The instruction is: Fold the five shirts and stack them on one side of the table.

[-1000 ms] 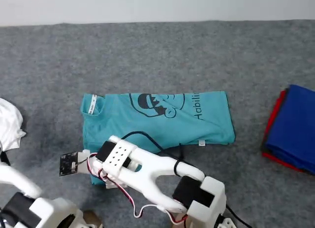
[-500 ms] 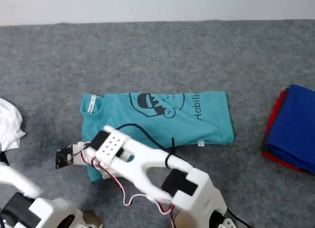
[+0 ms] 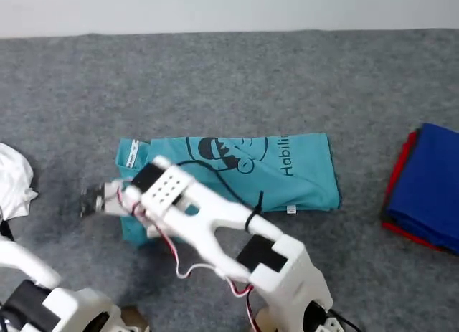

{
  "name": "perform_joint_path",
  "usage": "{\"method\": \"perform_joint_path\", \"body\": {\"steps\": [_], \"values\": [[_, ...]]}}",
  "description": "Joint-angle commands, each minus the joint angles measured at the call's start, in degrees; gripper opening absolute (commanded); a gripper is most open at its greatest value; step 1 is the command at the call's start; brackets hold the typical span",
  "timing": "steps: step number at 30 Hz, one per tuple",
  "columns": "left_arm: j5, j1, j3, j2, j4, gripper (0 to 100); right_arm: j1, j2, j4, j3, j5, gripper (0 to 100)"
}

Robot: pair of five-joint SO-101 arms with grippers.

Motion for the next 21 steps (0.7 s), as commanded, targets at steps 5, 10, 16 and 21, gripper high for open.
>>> {"method": "perform_joint_path", "body": {"steps": [5,10,16,21], "values": [[-0.44,0.09,-2.15,-0.44,-0.79,1,7.34,2.51,-0.31,-10.81,0.44,1.0],[-0.44,0.09,-2.15,-0.44,-0.53,1,10.07,9.89,0.13,-19.25,0.44,1.0],[-0.53,-0.26,-2.07,-0.44,-0.35,1,12.97,15.08,1.1,-27.25,-2.02,6.6],[-0.62,-0.26,-2.07,-0.44,0.44,1,16.04,15.69,3.03,-30.51,-9.85,22.4]]}}
